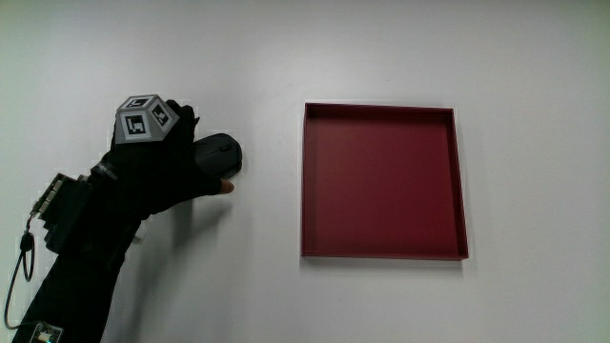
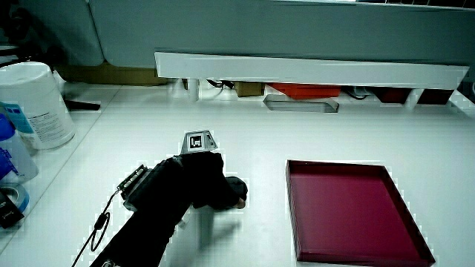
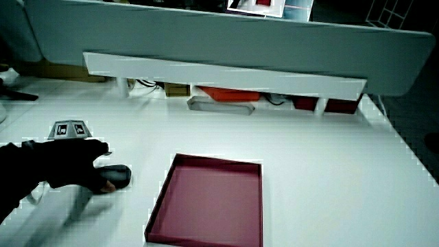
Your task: Pick mouse from desk
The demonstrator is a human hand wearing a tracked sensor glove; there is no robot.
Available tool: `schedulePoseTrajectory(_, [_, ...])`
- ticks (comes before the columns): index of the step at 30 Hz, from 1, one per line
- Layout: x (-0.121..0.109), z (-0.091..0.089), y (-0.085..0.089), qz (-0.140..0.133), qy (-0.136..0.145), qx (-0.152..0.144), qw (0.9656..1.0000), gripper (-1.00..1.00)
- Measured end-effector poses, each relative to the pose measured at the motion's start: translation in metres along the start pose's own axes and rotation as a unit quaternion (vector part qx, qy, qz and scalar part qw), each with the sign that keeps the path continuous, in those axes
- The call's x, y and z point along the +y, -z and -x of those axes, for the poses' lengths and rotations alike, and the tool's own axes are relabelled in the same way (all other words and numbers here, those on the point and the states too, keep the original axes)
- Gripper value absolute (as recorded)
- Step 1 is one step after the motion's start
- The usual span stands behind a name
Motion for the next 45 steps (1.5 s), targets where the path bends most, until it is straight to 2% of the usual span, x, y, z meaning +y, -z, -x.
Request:
schedulePoseTrajectory(7, [0.000, 0.001, -0.001, -0.015, -0.002, -0.007, 0.9999, 0.63])
schedulePoseTrajectory(10, [-0.001, 0.001, -0.001, -0.020, -0.001, -0.004, 0.9998, 0.81])
schedulePoseTrajectory(11, [0.002, 0.002, 0.000, -0.023, 0.008, 0.000, 0.9997, 0.87])
schedulePoseTrajectory(13, [0.001, 0.001, -0.001, -0.022, 0.004, 0.002, 0.9997, 1.00])
schedulePoseTrajectory(17, [0.001, 0.000, 0.001, -0.032, 0.009, 0.008, 0.9994, 1.00])
schedulePoseTrajectory(22, [0.000, -0.004, 0.003, -0.067, 0.024, 0.036, 0.9968, 1.00])
schedulePoseTrajectory(24, [-0.001, -0.002, 0.002, -0.062, 0.026, 0.026, 0.9974, 1.00])
schedulePoseTrajectory(26, [-0.005, -0.003, -0.003, -0.074, 0.038, 0.024, 0.9962, 1.00])
schedulePoseTrajectory(27, [-0.009, -0.005, -0.007, -0.066, 0.035, 0.019, 0.9970, 1.00])
schedulePoseTrajectory(30, [-0.022, -0.015, -0.018, -0.077, 0.054, 0.012, 0.9955, 1.00])
schedulePoseTrajectory(32, [-0.030, -0.023, -0.025, -0.074, 0.070, 0.009, 0.9947, 1.00])
schedulePoseTrajectory(34, [-0.034, -0.034, -0.029, -0.080, 0.079, -0.004, 0.9937, 1.00])
schedulePoseTrajectory(36, [-0.046, -0.049, -0.036, -0.104, 0.112, 0.012, 0.9882, 1.00])
schedulePoseTrajectory(37, [-0.050, -0.054, -0.037, -0.109, 0.121, 0.016, 0.9866, 1.00])
schedulePoseTrajectory(38, [-0.057, -0.061, -0.040, -0.109, 0.123, 0.014, 0.9864, 1.00])
schedulePoseTrajectory(39, [-0.054, -0.064, -0.038, -0.116, 0.150, 0.014, 0.9818, 1.00])
schedulePoseTrajectory(40, [-0.056, -0.068, -0.037, -0.106, 0.138, -0.017, 0.9846, 1.00])
schedulePoseTrajectory(42, [-0.059, -0.081, -0.040, -0.104, 0.162, -0.002, 0.9813, 1.00])
schedulePoseTrajectory(43, [-0.045, -0.083, -0.035, -0.135, 0.228, 0.034, 0.9636, 1.00])
schedulePoseTrajectory(45, [-0.042, -0.097, -0.032, -0.137, 0.246, 0.036, 0.9589, 1.00])
